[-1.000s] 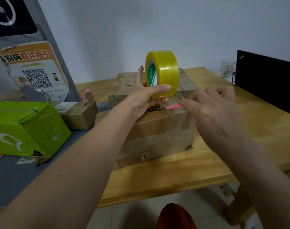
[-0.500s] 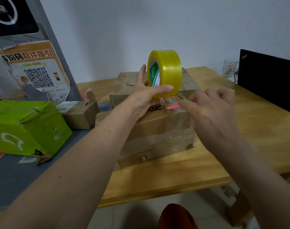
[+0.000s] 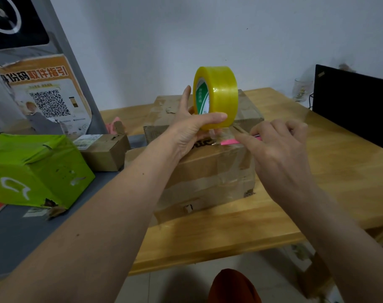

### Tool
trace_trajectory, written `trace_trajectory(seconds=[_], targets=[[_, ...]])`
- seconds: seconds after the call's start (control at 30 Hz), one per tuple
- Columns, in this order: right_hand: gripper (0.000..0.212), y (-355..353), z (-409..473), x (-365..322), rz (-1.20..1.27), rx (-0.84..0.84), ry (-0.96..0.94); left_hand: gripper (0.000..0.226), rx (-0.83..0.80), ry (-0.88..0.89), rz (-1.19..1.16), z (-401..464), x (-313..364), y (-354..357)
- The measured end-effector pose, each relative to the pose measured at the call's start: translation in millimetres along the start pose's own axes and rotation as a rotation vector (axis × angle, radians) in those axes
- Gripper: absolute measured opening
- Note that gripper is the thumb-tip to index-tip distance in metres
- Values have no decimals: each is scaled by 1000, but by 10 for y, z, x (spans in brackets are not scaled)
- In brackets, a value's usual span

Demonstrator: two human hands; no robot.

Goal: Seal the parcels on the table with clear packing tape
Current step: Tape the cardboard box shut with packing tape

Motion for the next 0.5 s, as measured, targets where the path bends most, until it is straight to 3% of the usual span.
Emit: trace_trajectory(seconds=[0.23, 0.37, 0.5], targets=[[33, -55, -33, 208, 5, -43, 75, 129, 8, -5, -48, 22, -21, -32], [26, -74, -59, 263, 8, 30, 116, 132, 7, -3, -46, 10, -14, -18], [22, -89, -104, 397, 20, 94, 301, 130, 18, 4, -49, 16, -14, -35]])
Point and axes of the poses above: each hand's wrist, its own z-axis towards the middle knuckle, its own y-axis out of the palm, x = y × z, the point moved 3 cm from there along z, towards the middle knuckle, and after that the axes turned 15 degrees about z, right-handed, at the moved point
